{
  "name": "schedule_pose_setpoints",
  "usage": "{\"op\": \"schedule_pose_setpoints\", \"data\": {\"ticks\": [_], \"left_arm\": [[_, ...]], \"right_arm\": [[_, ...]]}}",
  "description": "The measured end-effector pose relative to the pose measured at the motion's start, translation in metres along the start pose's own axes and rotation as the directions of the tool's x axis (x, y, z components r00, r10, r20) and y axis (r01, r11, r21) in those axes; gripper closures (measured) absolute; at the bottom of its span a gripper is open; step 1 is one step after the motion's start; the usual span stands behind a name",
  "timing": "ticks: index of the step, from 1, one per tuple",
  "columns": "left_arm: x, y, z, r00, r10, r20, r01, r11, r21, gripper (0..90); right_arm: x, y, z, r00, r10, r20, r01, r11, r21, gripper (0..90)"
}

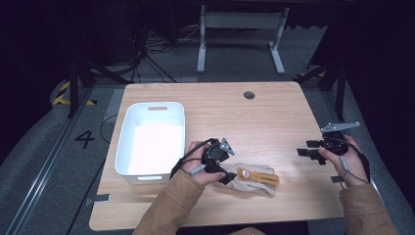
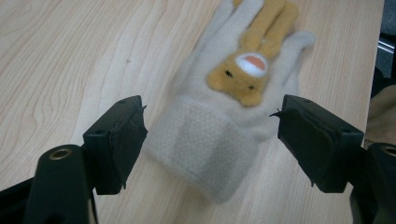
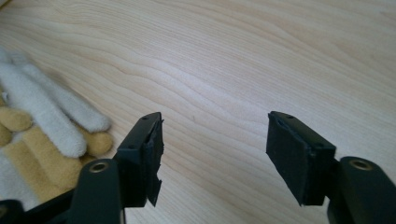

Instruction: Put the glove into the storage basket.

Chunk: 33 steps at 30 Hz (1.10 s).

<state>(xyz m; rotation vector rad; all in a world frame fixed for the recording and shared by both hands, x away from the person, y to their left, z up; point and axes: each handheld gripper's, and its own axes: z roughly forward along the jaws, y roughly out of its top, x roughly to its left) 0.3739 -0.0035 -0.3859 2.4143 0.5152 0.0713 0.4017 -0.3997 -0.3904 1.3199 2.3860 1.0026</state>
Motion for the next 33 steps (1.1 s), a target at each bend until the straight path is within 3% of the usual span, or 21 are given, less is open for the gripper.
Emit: {"op": "schedule_pose_setpoints", "data": {"ticks": [4, 14, 20, 21, 25, 31, 33], "left_arm": [[0.001, -0.001, 0.004, 0.9996, 0.015, 0.024, -0.014, 0.9996, -0.025, 22.7], [0.006, -0.006, 0.017, 0.9964, 0.047, 0.070, -0.043, 0.9977, -0.052, 22.1], [0.010, -0.010, 0.024, 0.9932, 0.080, 0.084, -0.072, 0.9925, -0.099, 21.7], [0.012, -0.013, 0.026, 0.9907, 0.088, 0.103, -0.077, 0.9910, -0.110, 21.5], [0.013, -0.015, 0.032, 0.9928, 0.090, 0.079, -0.082, 0.9916, -0.100, 20.9], [0.012, -0.016, 0.043, 0.9882, 0.120, 0.095, -0.110, 0.9888, -0.101, 21.0], [0.012, -0.017, 0.047, 0.9888, 0.110, 0.101, -0.101, 0.9910, -0.088, 21.1]], "right_arm": [[-0.001, -0.001, 0.003, 0.9999, -0.012, -0.004, 0.012, 1.000, -0.023, 29.5], [0.000, -0.001, 0.004, 0.9995, -0.025, -0.017, 0.025, 0.999, -0.023, 29.5], [0.000, -0.001, 0.004, 0.9993, -0.030, -0.021, 0.030, 0.999, -0.027, 29.5], [0.000, -0.001, 0.004, 0.9991, -0.034, -0.024, 0.033, 0.999, -0.027, 29.5], [0.001, -0.001, 0.005, 0.9988, -0.041, -0.025, 0.041, 0.999, -0.026, 29.8], [0.002, -0.001, 0.007, 0.9983, -0.049, -0.033, 0.048, 0.999, -0.020, 31.7], [0.002, -0.001, 0.008, 0.9983, -0.049, -0.032, 0.048, 0.999, -0.015, 31.6]]}}
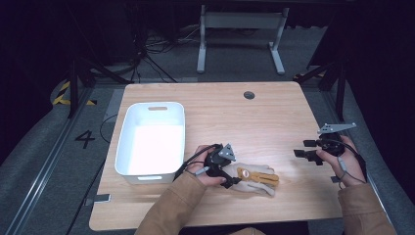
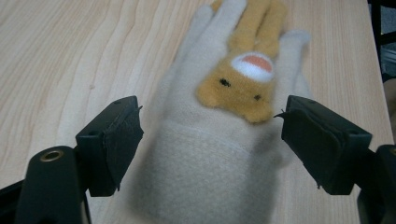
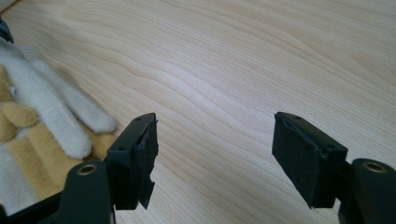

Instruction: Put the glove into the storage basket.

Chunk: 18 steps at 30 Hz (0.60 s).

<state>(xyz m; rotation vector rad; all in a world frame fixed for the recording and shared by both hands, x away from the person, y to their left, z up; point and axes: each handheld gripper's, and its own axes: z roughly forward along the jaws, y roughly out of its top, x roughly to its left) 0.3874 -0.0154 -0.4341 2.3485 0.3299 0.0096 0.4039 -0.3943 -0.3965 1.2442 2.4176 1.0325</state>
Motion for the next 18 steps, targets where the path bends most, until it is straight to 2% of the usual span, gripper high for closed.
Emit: {"op": "schedule_pose_setpoints", "data": {"ticks": [1, 2, 5, 9, 11, 18], "left_arm": [[0.000, 0.000, 0.000, 1.0000, 0.000, 0.000, 0.000, 1.0000, 0.000, 21.8], [0.000, -0.001, 0.004, 0.9997, -0.021, -0.008, 0.021, 0.9996, 0.021, 21.8], [0.000, -0.002, 0.007, 0.9995, -0.028, -0.016, 0.028, 0.9993, 0.026, 21.3], [0.000, -0.003, 0.010, 0.9998, -0.004, -0.018, 0.005, 0.9996, 0.028, 20.7], [-0.001, -0.004, 0.011, 0.9999, 0.011, -0.004, -0.011, 0.9994, 0.034, 20.8], [-0.005, -0.004, 0.007, 0.9988, 0.048, -0.004, -0.048, 0.9983, 0.032, 20.5]], "right_arm": [[0.000, 0.000, 0.000, 1.0000, 0.000, 0.000, 0.000, 1.000, 0.000, 31.6], [-0.001, 0.000, 0.000, 1.0000, 0.002, 0.008, -0.002, 1.000, 0.001, 31.4], [-0.002, 0.000, -0.001, 0.9999, 0.009, 0.013, -0.009, 1.000, -0.004, 31.4], [-0.002, -0.001, -0.002, 0.9998, 0.012, 0.016, -0.012, 1.000, -0.011, 30.8], [-0.001, -0.001, -0.001, 0.9998, 0.013, 0.017, -0.013, 1.000, -0.005, 30.6], [-0.001, -0.001, 0.000, 0.9999, 0.008, 0.013, -0.008, 1.000, -0.006, 30.2]]}}
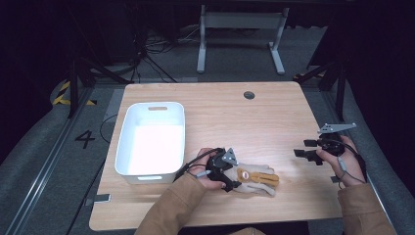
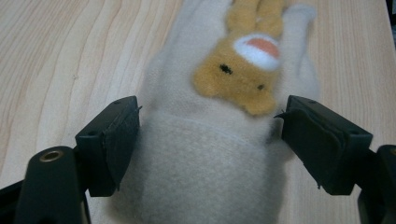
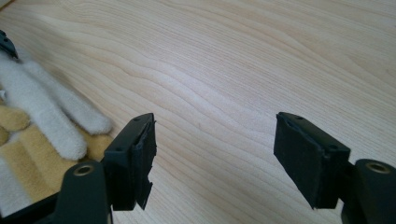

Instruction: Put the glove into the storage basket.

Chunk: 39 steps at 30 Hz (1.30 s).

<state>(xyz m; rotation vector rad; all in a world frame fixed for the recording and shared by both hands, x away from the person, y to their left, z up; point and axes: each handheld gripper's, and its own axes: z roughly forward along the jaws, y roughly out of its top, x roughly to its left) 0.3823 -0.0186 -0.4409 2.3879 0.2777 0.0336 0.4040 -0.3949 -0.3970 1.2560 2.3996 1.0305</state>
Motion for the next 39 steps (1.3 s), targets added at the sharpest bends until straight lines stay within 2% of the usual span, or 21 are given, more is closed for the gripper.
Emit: {"op": "schedule_pose_setpoints", "data": {"ticks": [3, 4, 6, 8, 12, 15, 16, 21, 23, 24, 30, 33, 34, 36, 39], "left_arm": [[0.000, -0.002, 0.002, 0.9998, 0.014, 0.012, -0.014, 0.9997, 0.019, 18.9], [-0.001, -0.002, 0.007, 0.9997, 0.025, 0.000, -0.025, 0.9992, 0.032, 18.7], [-0.001, -0.002, 0.009, 0.9995, 0.031, 0.001, -0.031, 0.9989, 0.034, 16.8], [-0.003, -0.002, 0.013, 0.9985, 0.055, -0.005, -0.055, 0.9978, 0.037, 16.1], [-0.004, -0.003, 0.016, 0.9988, 0.048, -0.009, -0.048, 0.9980, 0.041, 15.5], [-0.006, -0.002, 0.018, 0.9982, 0.055, -0.024, -0.054, 0.9974, 0.048, 15.1], [-0.006, -0.001, 0.019, 0.9970, 0.071, -0.030, -0.070, 0.9963, 0.049, 14.5], [-0.006, -0.003, 0.025, 0.9973, 0.073, -0.013, -0.072, 0.9959, 0.055, 10.2], [-0.006, -0.003, 0.028, 0.9953, 0.096, -0.011, -0.095, 0.9930, 0.069, 8.4], [-0.007, -0.004, 0.031, 0.9967, 0.082, 0.001, -0.081, 0.9951, 0.057, 7.5], [-0.006, -0.003, 0.033, 0.9962, 0.087, 0.006, -0.087, 0.9953, 0.044, 7.3], [-0.006, -0.003, 0.033, 0.9965, 0.083, 0.011, -0.084, 0.9954, 0.047, 6.8], [-0.006, -0.003, 0.034, 0.9963, 0.085, 0.012, -0.085, 0.9953, 0.047, 6.1], [-0.006, -0.003, 0.034, 0.9963, 0.085, 0.012, -0.086, 0.9952, 0.048, 5.1], [-0.007, -0.001, 0.034, 0.9965, 0.083, 0.008, -0.084, 0.9946, 0.061, 4.7]], "right_arm": [[0.000, 0.000, 0.000, 1.0000, -0.001, 0.000, 0.001, 1.000, 0.000, 29.9], [0.000, 0.000, 0.001, 1.0000, 0.000, 0.000, 0.000, 1.000, 0.000, 29.8], [0.000, 0.000, 0.001, 1.0000, 0.000, 0.000, 0.000, 1.000, 0.001, 29.7], [0.001, 0.000, 0.002, 1.0000, -0.005, 0.000, 0.005, 1.000, 0.002, 29.7], [0.001, 0.000, 0.002, 1.0000, -0.004, 0.000, 0.004, 1.000, 0.001, 29.3], [0.002, 0.000, 0.004, 1.0000, -0.006, 0.001, 0.006, 1.000, 0.003, 29.2], [0.002, 0.000, 0.004, 1.0000, -0.006, -0.002, 0.006, 1.000, 0.006, 29.1], [0.003, 0.000, 0.007, 0.9999, -0.010, -0.006, 0.010, 1.000, 0.012, 28.7], [0.004, 0.000, 0.007, 0.9999, -0.009, -0.004, 0.009, 1.000, 0.008, 28.5], [0.004, 0.000, 0.007, 1.0000, -0.009, -0.003, 0.009, 1.000, 0.009, 28.5], [0.004, -0.001, 0.008, 0.9999, -0.012, -0.003, 0.012, 1.000, 0.012, 28.4], [0.004, -0.001, 0.009, 0.9999, -0.011, -0.006, 0.011, 1.000, 0.015, 28.3], [0.005, -0.001, 0.011, 0.9997, -0.005, -0.024, 0.005, 1.000, 0.013, 28.2], [0.005, -0.001, 0.013, 0.9995, -0.011, -0.028, 0.011, 1.000, 0.019, 28.2], [0.006, -0.001, 0.014, 0.9997, -0.011, -0.023, 0.011, 1.000, 0.023, 28.2]]}}
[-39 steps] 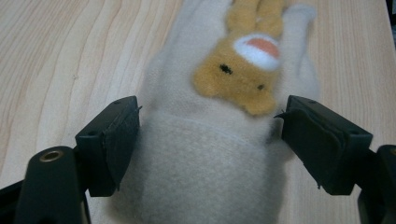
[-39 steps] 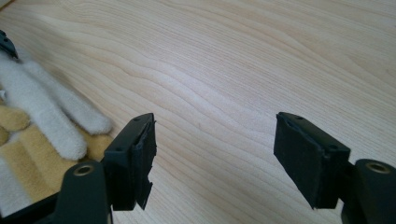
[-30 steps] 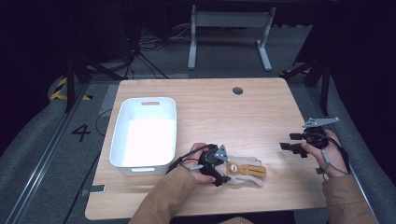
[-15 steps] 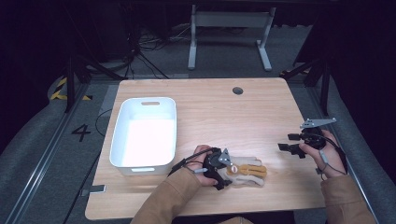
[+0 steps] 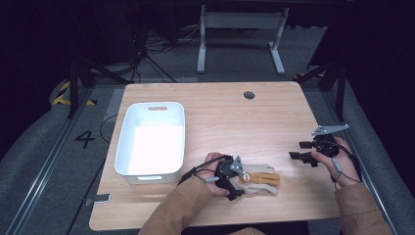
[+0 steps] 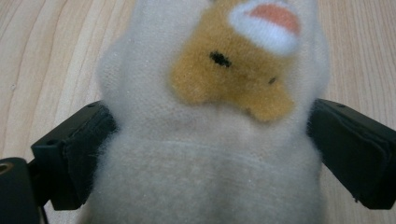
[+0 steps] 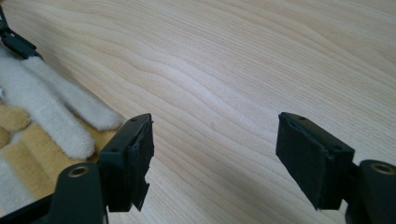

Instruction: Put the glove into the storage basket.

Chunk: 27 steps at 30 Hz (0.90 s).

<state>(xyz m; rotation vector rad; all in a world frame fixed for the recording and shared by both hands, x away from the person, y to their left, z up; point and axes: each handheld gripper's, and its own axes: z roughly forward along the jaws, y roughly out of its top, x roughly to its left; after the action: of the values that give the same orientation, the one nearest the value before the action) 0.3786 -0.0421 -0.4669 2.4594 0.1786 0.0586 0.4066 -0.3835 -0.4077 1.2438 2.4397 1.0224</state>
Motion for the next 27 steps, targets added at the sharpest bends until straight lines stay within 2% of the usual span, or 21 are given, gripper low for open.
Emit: {"op": "schedule_pose_setpoints", "data": {"ticks": [3, 5, 7, 8, 9, 10, 11, 13, 14, 15, 16, 17, 19, 22, 27], "left_arm": [[0.000, 0.002, 0.000, 0.9999, -0.012, -0.001, 0.012, 0.9999, 0.012, 4.7], [0.000, 0.004, -0.001, 0.9998, -0.016, -0.009, 0.016, 0.9997, 0.018, 7.8], [0.000, 0.005, -0.004, 0.9994, -0.028, -0.019, 0.029, 0.9993, 0.022, 18.1], [0.000, 0.005, -0.004, 0.9994, -0.028, -0.019, 0.029, 0.9993, 0.022, 21.8], [0.000, 0.006, -0.005, 0.9990, -0.039, -0.025, 0.039, 0.9989, 0.026, 21.8], [0.001, 0.006, -0.006, 0.9984, -0.048, -0.028, 0.049, 0.9983, 0.032, 28.6], [0.002, 0.007, -0.007, 0.9973, -0.058, -0.045, 0.059, 0.9979, 0.026, 31.9], [0.002, 0.007, -0.008, 0.9967, -0.066, -0.048, 0.067, 0.9975, 0.023, 39.6], [0.002, 0.007, -0.009, 0.9955, -0.076, -0.055, 0.078, 0.9966, 0.026, 39.6], [0.002, 0.007, -0.011, 0.9946, -0.084, -0.061, 0.086, 0.9959, 0.028, 48.5], [0.002, 0.007, -0.011, 0.9946, -0.084, -0.061, 0.086, 0.9959, 0.028, 53.6], [0.001, 0.007, -0.011, 0.9942, -0.087, -0.064, 0.089, 0.9955, 0.032, 53.6], [0.000, 0.008, -0.012, 0.9935, -0.088, -0.073, 0.091, 0.9951, 0.039, 64.3], [-0.001, 0.008, -0.012, 0.9924, -0.095, -0.078, 0.098, 0.9945, 0.036, 68.5], [0.001, 0.006, -0.013, 0.9920, -0.106, -0.068, 0.107, 0.9940, 0.020, 70.0]], "right_arm": [[0.001, 0.000, 0.001, 0.9999, -0.010, -0.001, 0.010, 1.000, 0.005, 28.3], [0.001, 0.000, 0.002, 0.9999, -0.012, -0.003, 0.012, 1.000, 0.004, 28.4], [0.002, 0.000, 0.002, 0.9999, -0.014, -0.006, 0.014, 1.000, 0.003, 28.4], [0.002, 0.000, 0.002, 0.9999, -0.014, -0.006, 0.014, 1.000, 0.003, 28.4], [0.002, 0.000, 0.002, 0.9998, -0.013, -0.012, 0.013, 1.000, 0.001, 28.5], [0.002, 0.000, 0.002, 0.9997, -0.006, -0.026, 0.006, 1.000, -0.006, 28.4], [0.003, 0.000, 0.003, 0.9996, -0.006, -0.029, 0.006, 1.000, -0.011, 28.4], [0.003, 0.000, 0.003, 0.9995, -0.010, -0.029, 0.009, 1.000, -0.013, 28.4], [0.003, 0.001, 0.003, 0.9995, -0.011, -0.031, 0.010, 1.000, -0.015, 28.3], [0.003, 0.001, 0.003, 0.9995, -0.013, -0.029, 0.013, 1.000, -0.018, 28.4], [0.003, 0.001, 0.003, 0.9995, -0.013, -0.029, 0.013, 1.000, -0.018, 28.4], [0.003, 0.001, 0.004, 0.9995, -0.014, -0.029, 0.014, 1.000, -0.018, 28.4], [0.004, 0.001, 0.004, 0.9995, -0.010, -0.029, 0.010, 1.000, -0.017, 28.5], [0.004, 0.000, 0.004, 0.9996, -0.011, -0.027, 0.010, 1.000, -0.020, 28.6], [0.003, 0.000, 0.004, 0.9997, -0.008, -0.024, 0.008, 1.000, -0.018, 28.7]]}}
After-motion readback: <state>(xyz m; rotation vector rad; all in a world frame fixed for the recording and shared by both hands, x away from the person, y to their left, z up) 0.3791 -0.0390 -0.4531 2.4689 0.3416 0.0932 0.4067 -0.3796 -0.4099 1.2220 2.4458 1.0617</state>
